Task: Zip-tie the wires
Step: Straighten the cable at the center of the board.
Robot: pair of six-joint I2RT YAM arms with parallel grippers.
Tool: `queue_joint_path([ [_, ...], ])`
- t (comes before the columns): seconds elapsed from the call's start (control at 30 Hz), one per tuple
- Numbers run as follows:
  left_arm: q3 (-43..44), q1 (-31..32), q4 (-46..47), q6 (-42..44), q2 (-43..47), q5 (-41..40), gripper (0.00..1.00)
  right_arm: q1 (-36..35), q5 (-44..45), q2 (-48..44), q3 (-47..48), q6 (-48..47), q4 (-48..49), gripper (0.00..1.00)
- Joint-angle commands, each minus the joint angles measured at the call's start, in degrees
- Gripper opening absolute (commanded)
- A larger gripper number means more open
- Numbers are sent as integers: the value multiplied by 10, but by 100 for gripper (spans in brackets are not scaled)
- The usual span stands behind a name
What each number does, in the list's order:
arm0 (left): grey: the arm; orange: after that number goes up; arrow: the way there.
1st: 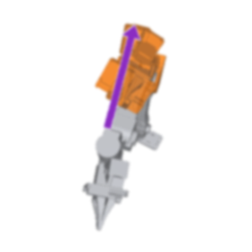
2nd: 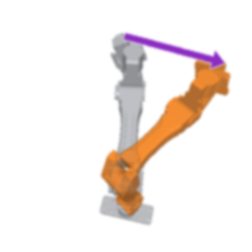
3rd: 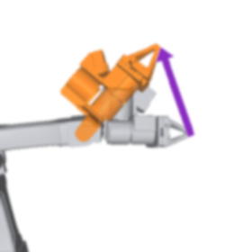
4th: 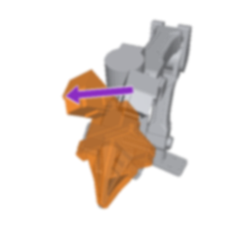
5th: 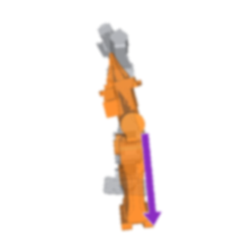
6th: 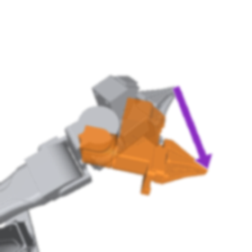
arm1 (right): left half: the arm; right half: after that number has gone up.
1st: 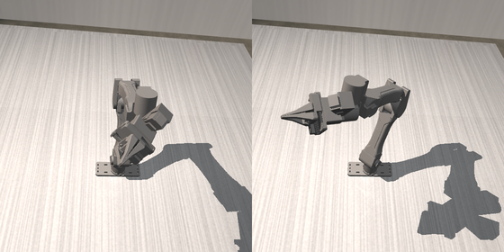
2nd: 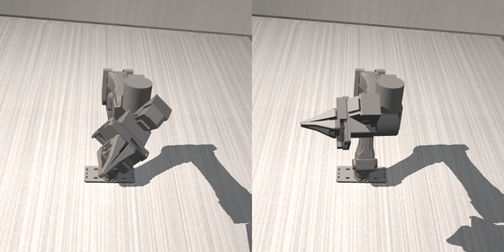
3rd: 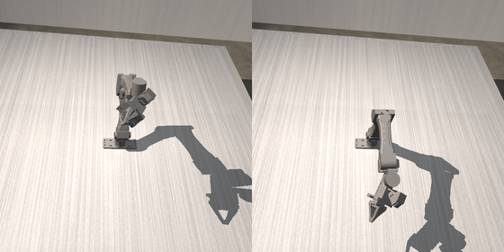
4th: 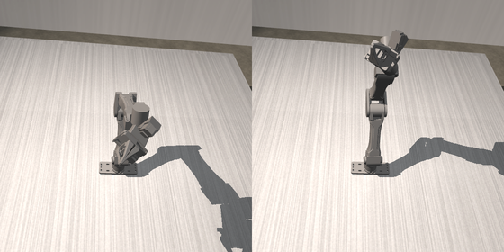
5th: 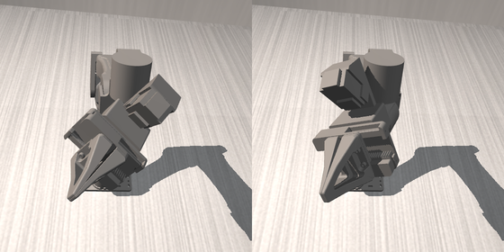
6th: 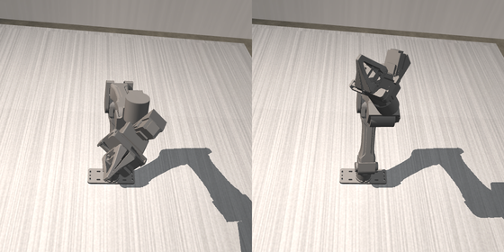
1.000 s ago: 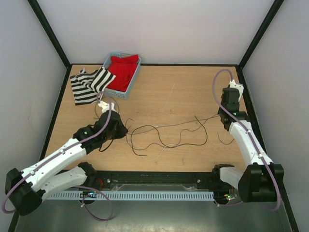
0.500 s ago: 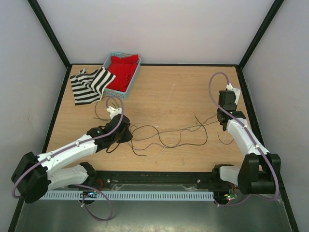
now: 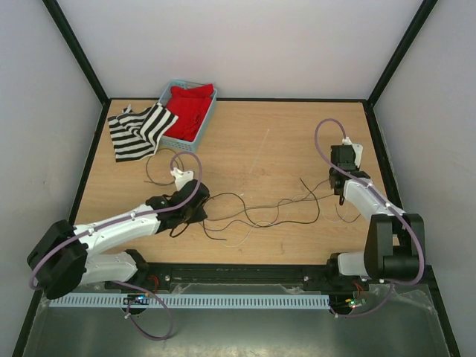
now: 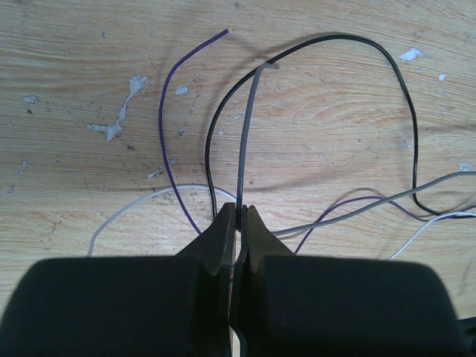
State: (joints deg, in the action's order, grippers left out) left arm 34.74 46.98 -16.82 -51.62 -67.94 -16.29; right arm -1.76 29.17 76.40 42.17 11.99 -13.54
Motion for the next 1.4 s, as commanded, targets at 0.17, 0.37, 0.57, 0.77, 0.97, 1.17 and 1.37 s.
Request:
queue_joint_path([
  [0.17,-29,11,33,-40,-40,-17,0,4,18,41,-5,-2,22,0],
  [0.37,-42,18,55,-54,-49,-21,0,4,14,64,-5,-7,22,0],
  [0.57,-43,20,55,-57,-59,-22,2,4,7,88,-6,-6,25,0],
  [0.77,-46,21,55,-63,-64,-26,6,4,-10,110,-5,-10,29,0],
  [0.97,-47,21,54,-63,-68,-29,13,4,-29,123,-3,-12,32,8],
  [1.17,-43,21,49,-61,-72,-31,19,4,-39,129,-1,-16,32,19],
  [1.37,-29,21,27,-48,-51,-45,28,4,-47,108,8,-20,26,30],
])
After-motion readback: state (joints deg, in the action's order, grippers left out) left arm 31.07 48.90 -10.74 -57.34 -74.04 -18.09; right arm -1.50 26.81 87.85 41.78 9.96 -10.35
